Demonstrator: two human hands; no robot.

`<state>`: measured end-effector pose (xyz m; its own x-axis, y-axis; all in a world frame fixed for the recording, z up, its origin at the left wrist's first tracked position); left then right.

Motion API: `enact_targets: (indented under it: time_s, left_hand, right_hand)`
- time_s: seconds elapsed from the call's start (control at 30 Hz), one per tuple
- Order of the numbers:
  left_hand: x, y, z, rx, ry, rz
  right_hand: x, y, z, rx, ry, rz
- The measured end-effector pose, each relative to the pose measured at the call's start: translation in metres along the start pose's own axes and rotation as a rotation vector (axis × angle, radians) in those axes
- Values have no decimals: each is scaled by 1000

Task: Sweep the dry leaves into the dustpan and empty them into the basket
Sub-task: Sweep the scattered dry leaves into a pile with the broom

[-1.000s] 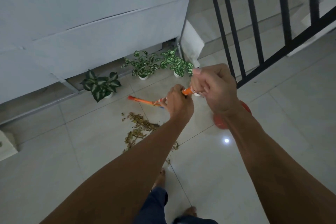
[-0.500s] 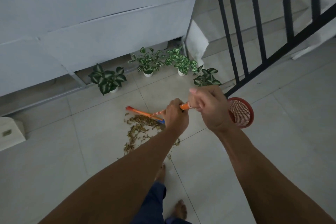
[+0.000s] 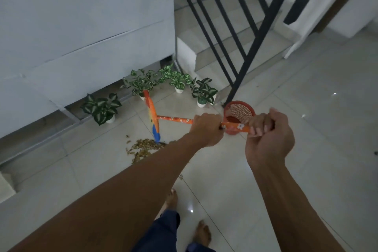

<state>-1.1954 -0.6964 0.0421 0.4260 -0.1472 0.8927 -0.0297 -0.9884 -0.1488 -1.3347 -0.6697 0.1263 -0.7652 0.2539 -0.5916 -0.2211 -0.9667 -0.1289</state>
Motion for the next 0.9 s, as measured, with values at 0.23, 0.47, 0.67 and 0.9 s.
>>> enact_targets:
  time_s: [0.23,0.47,0.67,0.9]
  left_hand:
    - [-47,-53,10,22,162,198]
    - [-73,-104,92,91,238,339]
    - [-73,-135,218,210,323,449]
    - [-79,-132,271,262,293,395]
  right_hand:
    - [44,-39,-23,-138,50,-150]
    - [42,-88,-104,-319,-16,-225]
    - [-9,-142,-211,-478,-66,-279]
    - [-39,-163,-254,-423,-262,-274]
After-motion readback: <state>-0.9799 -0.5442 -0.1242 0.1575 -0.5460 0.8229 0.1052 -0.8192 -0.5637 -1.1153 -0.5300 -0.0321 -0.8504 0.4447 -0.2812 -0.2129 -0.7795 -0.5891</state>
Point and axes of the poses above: each hand's wrist, its own y-axis towards the middle knuckle, its own x-axis out of the back of the hand, z = x × y, the point moved 8 cm from there along y, towards the middle knuckle, and after that the axes turned 3 degrees about -z, right-handed, at the moved point
